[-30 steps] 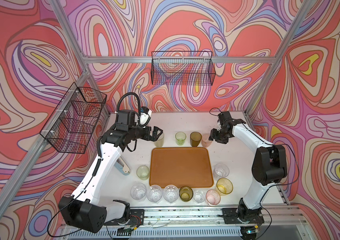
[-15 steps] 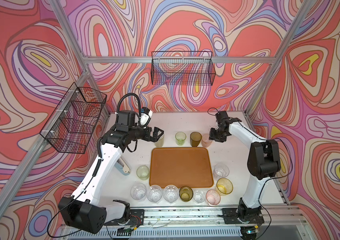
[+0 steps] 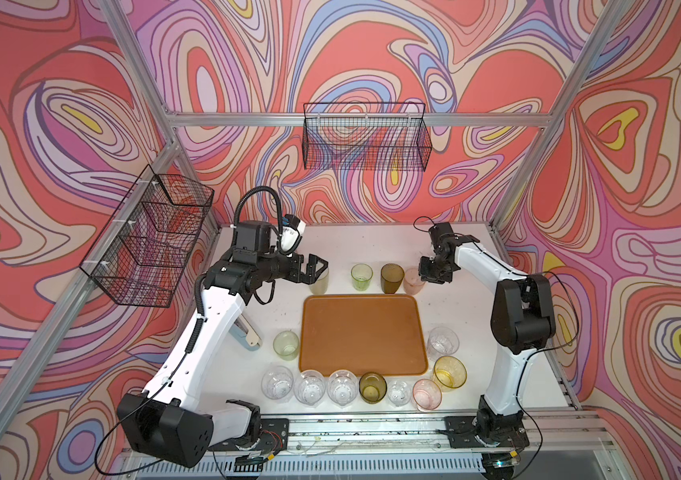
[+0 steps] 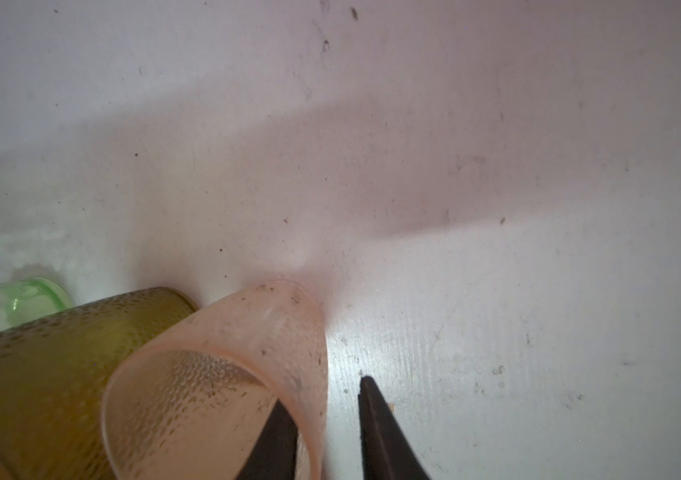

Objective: Place the glasses into the tray
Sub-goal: 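Close the right gripper on the rim of the pale pink frosted glass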

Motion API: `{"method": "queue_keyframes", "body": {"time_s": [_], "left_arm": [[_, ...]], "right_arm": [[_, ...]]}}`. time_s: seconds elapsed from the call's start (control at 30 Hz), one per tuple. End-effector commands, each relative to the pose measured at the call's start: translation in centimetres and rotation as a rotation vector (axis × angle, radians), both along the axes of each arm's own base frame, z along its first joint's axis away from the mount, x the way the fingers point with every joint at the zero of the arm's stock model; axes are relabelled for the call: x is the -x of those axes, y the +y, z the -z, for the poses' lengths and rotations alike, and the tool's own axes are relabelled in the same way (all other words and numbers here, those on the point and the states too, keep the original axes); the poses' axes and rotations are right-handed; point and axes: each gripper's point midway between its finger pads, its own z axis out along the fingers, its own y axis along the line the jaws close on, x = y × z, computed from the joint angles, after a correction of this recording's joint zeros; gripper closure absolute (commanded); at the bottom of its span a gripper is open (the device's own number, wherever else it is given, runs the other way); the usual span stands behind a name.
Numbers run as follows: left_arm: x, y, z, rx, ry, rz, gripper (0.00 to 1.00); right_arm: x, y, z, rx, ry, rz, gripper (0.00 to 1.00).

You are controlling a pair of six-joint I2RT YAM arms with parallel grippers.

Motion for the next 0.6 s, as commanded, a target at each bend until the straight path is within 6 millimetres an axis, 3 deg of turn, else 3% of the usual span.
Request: {"method": "queue_keyframes", "body": {"time_s": [0.0,0.3,0.57], "left_arm": [[0.0,-0.2,0.1,0.007,-0.003,0.006,0.0],[-0.2,-0.5,0.3,0.032,0.016,0.009,0.0],[-0.8,0.0,0.6,0.04,0.016,-0.05,0.0]], "right_arm": [[-0.4,-0.3,0.0,0.036,-0.002,-0.012,0.81],[-0.2,-0.6,-0.3,0.059,0.007,-0.021,1.0],[0.9,-1.6,-3.4,0.116,-0.007,-0.053,1.0]]}}
